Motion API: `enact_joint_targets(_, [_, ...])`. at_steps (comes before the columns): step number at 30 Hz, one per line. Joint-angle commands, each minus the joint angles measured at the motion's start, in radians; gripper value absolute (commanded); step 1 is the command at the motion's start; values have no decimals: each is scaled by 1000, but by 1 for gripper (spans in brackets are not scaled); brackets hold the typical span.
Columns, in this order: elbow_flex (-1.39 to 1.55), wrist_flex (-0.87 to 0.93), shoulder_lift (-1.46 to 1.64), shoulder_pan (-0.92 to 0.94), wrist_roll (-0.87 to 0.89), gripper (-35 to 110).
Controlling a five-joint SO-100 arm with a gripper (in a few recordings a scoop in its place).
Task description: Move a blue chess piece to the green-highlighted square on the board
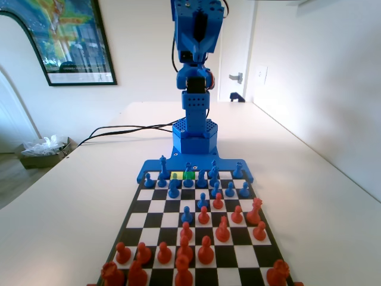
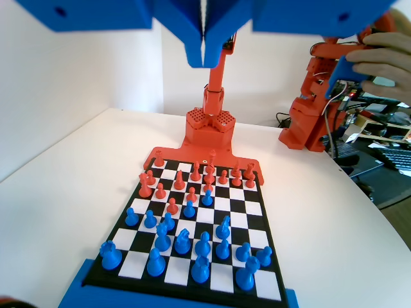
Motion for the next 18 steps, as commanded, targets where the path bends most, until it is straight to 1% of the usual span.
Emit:
enact_joint_targets(1, [3, -18, 20, 3, -17, 1])
enact_joint_targets(18, [2, -17, 23, 21, -6, 2])
